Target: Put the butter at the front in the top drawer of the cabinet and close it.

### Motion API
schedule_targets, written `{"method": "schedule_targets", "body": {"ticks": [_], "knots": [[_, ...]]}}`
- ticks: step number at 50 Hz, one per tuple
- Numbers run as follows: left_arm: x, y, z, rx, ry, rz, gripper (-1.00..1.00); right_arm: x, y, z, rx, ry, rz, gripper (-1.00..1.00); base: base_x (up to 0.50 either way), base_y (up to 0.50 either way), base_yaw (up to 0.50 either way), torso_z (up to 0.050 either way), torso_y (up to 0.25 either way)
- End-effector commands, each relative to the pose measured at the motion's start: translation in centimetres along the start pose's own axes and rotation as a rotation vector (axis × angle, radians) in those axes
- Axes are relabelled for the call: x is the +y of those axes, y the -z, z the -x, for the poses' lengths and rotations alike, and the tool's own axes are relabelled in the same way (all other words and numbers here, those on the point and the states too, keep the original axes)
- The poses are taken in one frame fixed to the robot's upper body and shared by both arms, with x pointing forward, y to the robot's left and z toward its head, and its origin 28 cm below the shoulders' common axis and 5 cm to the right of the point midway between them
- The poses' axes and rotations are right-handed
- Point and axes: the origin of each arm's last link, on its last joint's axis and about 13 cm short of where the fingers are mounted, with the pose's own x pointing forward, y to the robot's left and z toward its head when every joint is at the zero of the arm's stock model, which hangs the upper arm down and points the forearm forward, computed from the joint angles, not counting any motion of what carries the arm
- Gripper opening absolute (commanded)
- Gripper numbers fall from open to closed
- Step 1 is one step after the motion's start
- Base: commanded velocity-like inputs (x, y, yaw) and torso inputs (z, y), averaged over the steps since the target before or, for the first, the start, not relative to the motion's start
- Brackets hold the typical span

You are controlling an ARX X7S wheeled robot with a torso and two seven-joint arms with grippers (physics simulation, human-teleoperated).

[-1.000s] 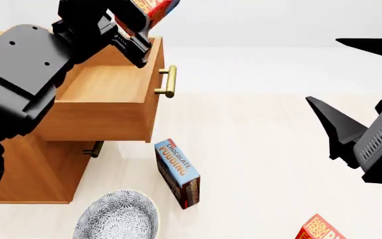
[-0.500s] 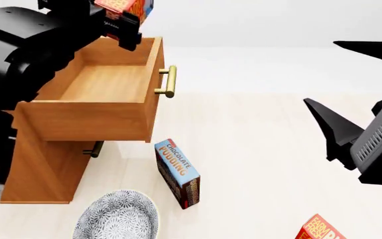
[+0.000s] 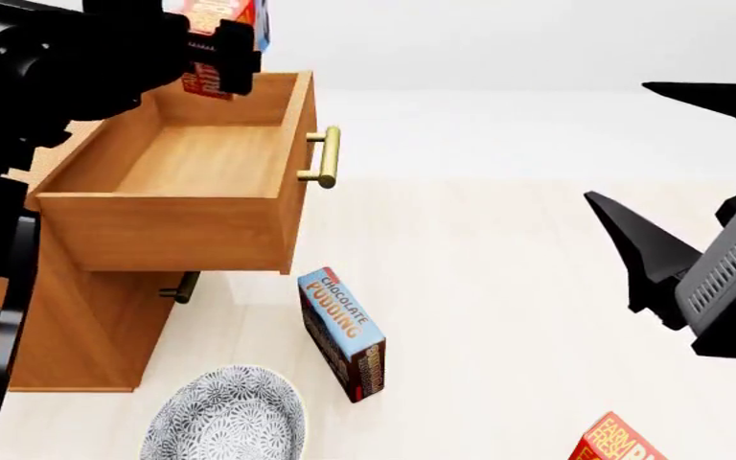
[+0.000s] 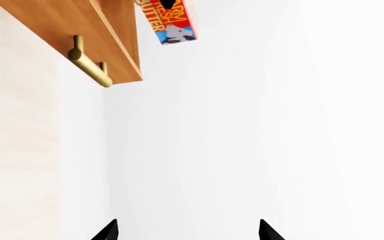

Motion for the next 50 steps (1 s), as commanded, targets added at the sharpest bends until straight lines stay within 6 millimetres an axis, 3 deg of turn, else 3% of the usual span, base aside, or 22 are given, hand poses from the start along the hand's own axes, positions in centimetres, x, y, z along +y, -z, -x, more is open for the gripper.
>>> {"method": "schedule_targets", "body": {"ticks": [1, 11, 50], "knots": [[0.1, -1.7, 0.3, 0.028, -0.011, 0.112, -1.00, 0.2, 0.0, 0.0, 0.002, 0.000, -0.005, 1.00, 0.00, 0.00, 0.00, 0.000, 0.000], [-0.4, -1.8, 0.3, 0.060, 0.004, 0.144, -1.00, 0.2, -0.1, 0.0, 0.001, -0.001, -0.003, 1.00, 0.00, 0.00, 0.00, 0.001, 0.001], [-1.4, 1.4, -2.1, 0.120, -0.045, 0.058, -1.00, 0.4, -0.1, 0.4, 0.008, 0.001, -0.013, 1.00, 0.00, 0.00, 0.00, 0.000, 0.002]]}}
